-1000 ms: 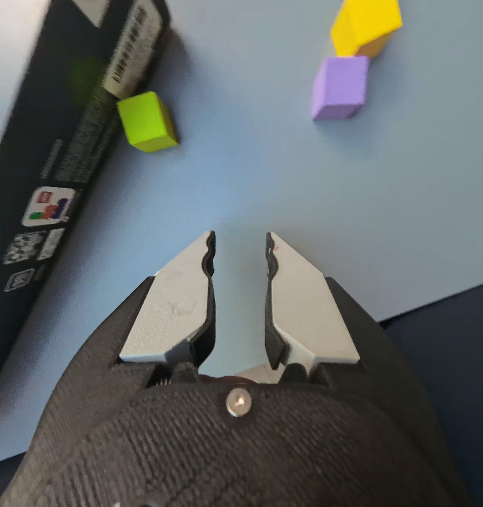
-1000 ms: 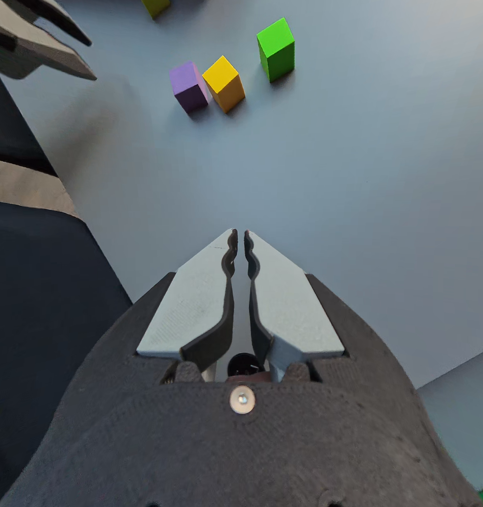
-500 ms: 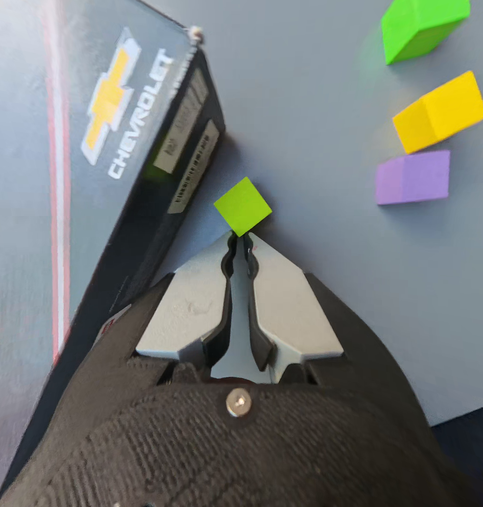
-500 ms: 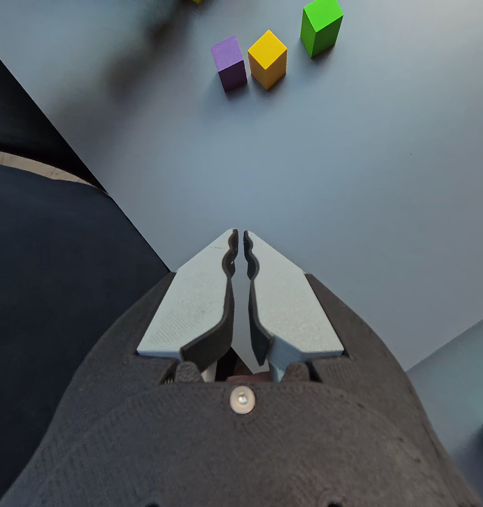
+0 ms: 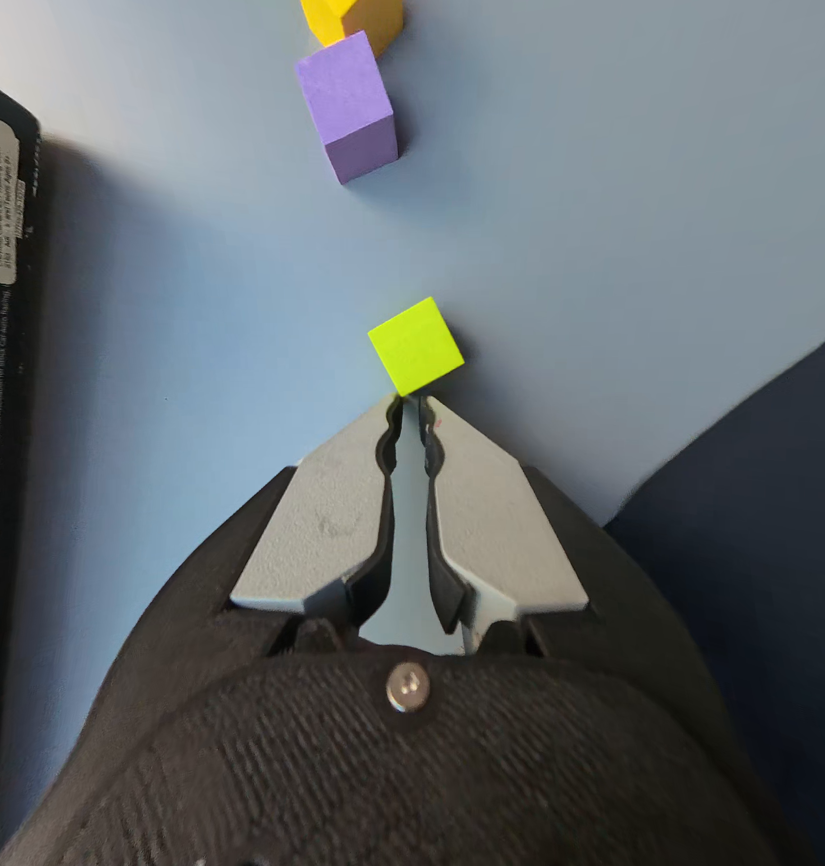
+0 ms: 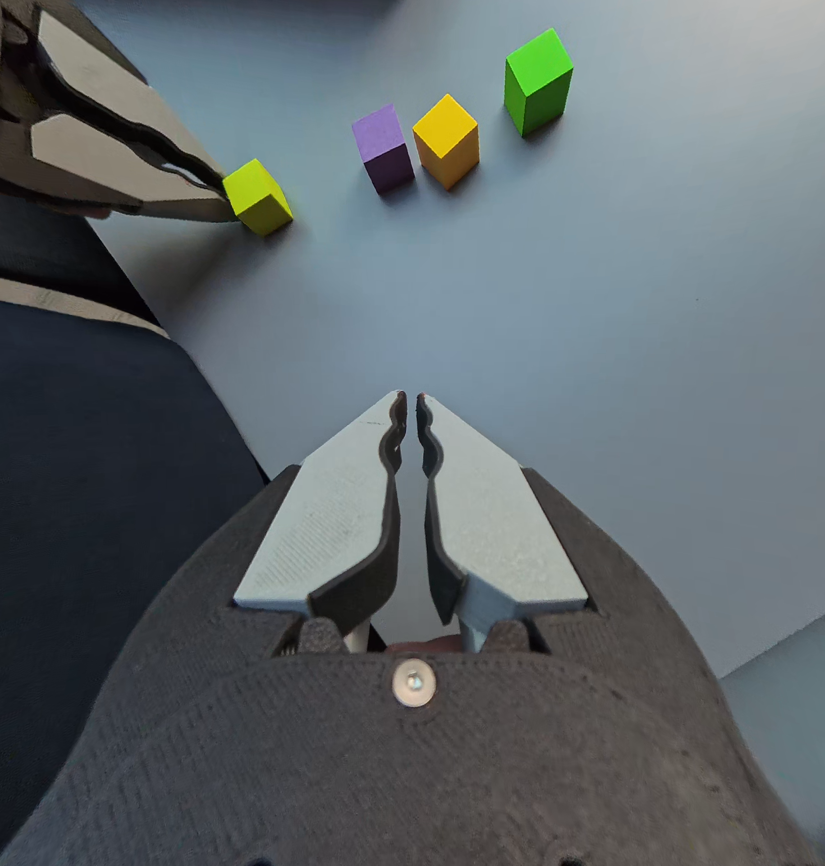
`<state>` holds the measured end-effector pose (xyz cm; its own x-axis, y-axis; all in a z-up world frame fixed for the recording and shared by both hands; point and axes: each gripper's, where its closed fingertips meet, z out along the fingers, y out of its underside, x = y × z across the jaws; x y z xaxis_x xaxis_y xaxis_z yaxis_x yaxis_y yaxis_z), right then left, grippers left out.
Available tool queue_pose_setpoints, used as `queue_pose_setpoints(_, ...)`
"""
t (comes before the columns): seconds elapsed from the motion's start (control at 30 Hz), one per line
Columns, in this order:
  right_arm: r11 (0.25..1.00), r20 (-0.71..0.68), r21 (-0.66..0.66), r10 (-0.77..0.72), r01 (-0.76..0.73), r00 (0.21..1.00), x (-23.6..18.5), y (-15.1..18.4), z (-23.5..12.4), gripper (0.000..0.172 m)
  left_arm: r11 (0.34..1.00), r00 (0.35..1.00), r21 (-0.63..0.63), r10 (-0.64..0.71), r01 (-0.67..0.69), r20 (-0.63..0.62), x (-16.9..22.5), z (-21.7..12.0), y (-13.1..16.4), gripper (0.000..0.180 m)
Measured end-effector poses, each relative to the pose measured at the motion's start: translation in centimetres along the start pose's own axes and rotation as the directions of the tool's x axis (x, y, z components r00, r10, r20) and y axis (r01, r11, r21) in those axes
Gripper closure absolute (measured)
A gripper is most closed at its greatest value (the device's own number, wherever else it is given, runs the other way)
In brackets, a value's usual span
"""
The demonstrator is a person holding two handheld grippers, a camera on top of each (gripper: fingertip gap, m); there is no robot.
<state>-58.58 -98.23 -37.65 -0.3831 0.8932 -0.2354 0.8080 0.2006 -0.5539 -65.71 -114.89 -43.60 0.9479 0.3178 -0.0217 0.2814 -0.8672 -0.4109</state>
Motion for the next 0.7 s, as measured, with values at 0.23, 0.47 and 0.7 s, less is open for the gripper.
queue_pose_setpoints(0.23,1.0,0.045,-0.002,0.0,0.0,0.999,-0.1,-0.7,1.0,0.169,1.0,0.999,-0.005,0.031,-0.031,0.033,0.6,-0.4,0.8,0.18)
queue_pose_setpoints(0.47,1.0,0.066,-0.004,0.015,-0.015,0.998,-0.4,-0.6,1.5,0.168,1.0,1.0,0.03,0.011,-0.01,-0.011,0.6,-0.4,0.8,0.18)
queue_pose_setpoints(0.7,0.999,0.052,-0.006,0.033,-0.033,0.998,-0.4,-0.2,1.4,0.167,0.999,0.999,0.047,-0.003,0.005,-0.034,0.6,-0.4,0.9,0.18)
